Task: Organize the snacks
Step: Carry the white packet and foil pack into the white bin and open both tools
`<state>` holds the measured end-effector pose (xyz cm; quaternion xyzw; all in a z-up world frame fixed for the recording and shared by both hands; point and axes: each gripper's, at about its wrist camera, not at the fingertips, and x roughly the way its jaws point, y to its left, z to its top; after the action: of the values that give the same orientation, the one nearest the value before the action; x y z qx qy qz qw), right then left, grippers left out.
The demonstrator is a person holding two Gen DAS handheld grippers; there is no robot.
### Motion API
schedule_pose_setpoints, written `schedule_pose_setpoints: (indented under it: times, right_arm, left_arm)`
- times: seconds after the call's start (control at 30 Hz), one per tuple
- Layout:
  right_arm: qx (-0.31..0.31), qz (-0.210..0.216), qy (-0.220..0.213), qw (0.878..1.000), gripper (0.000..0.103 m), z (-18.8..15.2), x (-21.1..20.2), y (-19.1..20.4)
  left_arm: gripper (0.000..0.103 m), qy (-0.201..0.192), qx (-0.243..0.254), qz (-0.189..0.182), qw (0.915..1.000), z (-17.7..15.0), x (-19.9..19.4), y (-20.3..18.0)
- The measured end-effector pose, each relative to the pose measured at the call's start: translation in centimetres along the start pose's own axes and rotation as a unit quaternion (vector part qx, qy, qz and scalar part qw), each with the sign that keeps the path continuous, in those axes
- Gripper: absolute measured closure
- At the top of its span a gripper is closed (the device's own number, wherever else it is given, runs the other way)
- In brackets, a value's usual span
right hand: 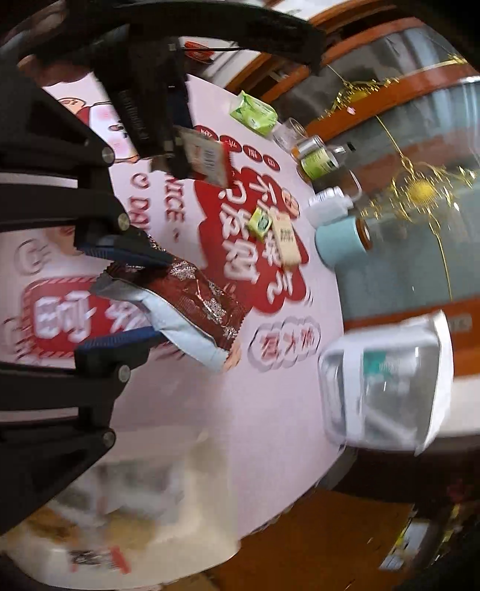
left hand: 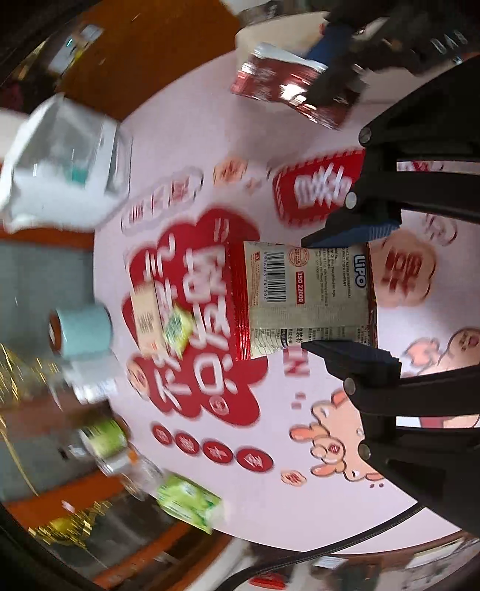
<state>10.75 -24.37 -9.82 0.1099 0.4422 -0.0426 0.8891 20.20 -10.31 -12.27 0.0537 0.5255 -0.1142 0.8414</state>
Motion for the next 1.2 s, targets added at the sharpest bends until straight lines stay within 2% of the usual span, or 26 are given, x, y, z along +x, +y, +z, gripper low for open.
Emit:
schedule_pose_setpoints:
  times: [0.1, 0.23, 0.47, 0.7, 0.9, 0.93, 1.0, 1.03, 1.07, 1.1, 1.2]
  right_arm:
    - [0.022, -0.016, -0.002, 1.0, 0.07, -2.3, -2.3, -2.2]
    - [0.026, -0.064, -0.012, 0.998, 0.07, -4.9, -5.0, -4.6]
    - [0.064, -0.13, -0.022, 0.989, 0.069, -8.1, -7.9, -9.8]
    - [0.106, -0.201, -0.008, 0.974, 0.069, -9.9, -8.7, -15.3]
    - [0.124, -0.238, 0.01, 0.963, 0.067, -10.4, -8.5, -18.2]
    - [0.127, -0.24, 0.015, 0.962, 0.067, -10.4, -8.4, -18.7]
    - [0.132, -0.239, 0.023, 0.962, 0.064, -10.5, -8.0, -19.2]
    - [0.132, -0.24, 0.026, 0.961, 0.061, -10.5, -7.8, -19.2]
    - [0.129, -0.242, 0.03, 0.961, 0.051, -10.6, -7.6, -19.3]
    - [0.126, -0.244, 0.031, 0.961, 0.043, -10.7, -7.5, -19.2]
    - [0.119, -0.245, 0.031, 0.962, 0.04, -10.8, -7.1, -19.0]
  left_arm:
    - [0.058, -0.01, 0.035, -0.017, 0.9992, -0.5, -1.5, -3.5]
    - [0.058, -0.009, 0.075, -0.044, 0.9961, -1.2, -2.7, -8.6]
    - [0.058, 0.025, 0.141, -0.086, 0.986, -3.7, -1.8, -17.7]
    - [0.058, 0.025, 0.194, -0.102, 0.9755, -4.8, -1.2, -25.3]
    - [0.057, 0.029, 0.211, -0.108, 0.9711, -4.8, -0.9, -28.9]
    - [0.053, 0.033, 0.211, -0.113, 0.9703, -4.8, -0.7, -29.3]
    - [0.038, 0.039, 0.208, -0.115, 0.9707, -4.7, -0.6, -29.6]
    - [0.027, 0.038, 0.203, -0.114, 0.9717, -4.7, -0.4, -29.5]
    - [0.021, 0.037, 0.201, -0.115, 0.9723, -4.8, -0.4, -29.3]
    - [0.019, 0.039, 0.2, -0.115, 0.9721, -4.8, -0.3, -29.3]
    - [0.019, 0.055, 0.203, -0.113, 0.971, -5.0, 0.3, -29.1]
